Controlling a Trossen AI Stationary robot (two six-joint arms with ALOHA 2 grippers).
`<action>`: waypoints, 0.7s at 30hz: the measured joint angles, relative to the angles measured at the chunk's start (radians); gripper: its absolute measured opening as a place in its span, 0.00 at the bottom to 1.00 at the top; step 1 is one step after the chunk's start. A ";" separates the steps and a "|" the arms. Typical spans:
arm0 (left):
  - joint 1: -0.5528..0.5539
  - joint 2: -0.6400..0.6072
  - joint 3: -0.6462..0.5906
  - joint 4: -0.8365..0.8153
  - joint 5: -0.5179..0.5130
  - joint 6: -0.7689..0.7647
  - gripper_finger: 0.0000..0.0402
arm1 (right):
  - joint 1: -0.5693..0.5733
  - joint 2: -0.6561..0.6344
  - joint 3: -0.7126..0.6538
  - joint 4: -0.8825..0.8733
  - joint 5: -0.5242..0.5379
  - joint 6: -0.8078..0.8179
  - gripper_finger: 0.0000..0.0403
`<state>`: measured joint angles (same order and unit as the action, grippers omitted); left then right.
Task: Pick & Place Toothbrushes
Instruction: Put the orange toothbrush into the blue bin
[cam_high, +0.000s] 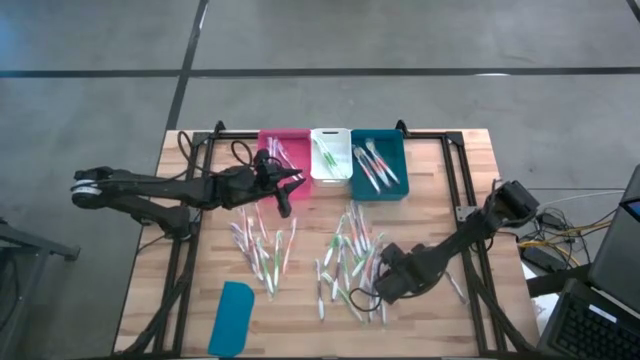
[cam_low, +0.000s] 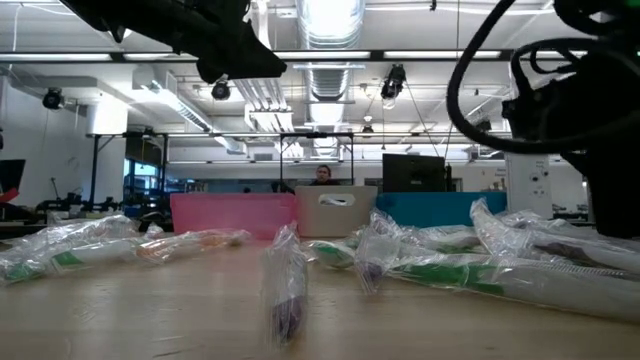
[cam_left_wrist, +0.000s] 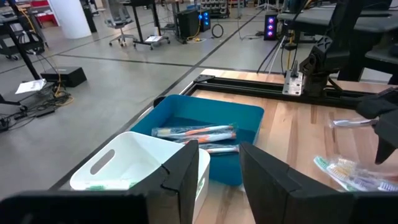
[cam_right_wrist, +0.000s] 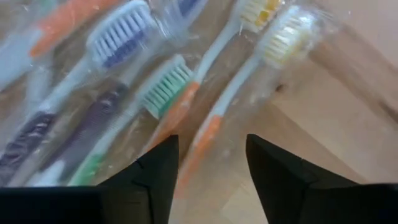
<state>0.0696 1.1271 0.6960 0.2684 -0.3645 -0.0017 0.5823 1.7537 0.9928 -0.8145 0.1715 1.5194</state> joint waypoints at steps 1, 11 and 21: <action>0.000 0.000 0.000 0.000 0.000 0.000 0.30 | 0.000 0.008 0.000 -0.001 -0.012 0.000 0.47; 0.000 0.000 -0.001 -0.012 0.000 -0.010 0.30 | 0.000 0.035 0.002 -0.142 -0.065 0.002 0.42; 0.000 0.000 -0.001 -0.018 0.000 -0.018 0.30 | 0.009 0.036 -0.007 -0.224 -0.094 -0.019 0.17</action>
<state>0.0692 1.1271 0.6949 0.2508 -0.3641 -0.0196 0.5911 1.7897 0.9855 -1.0384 0.0771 1.5000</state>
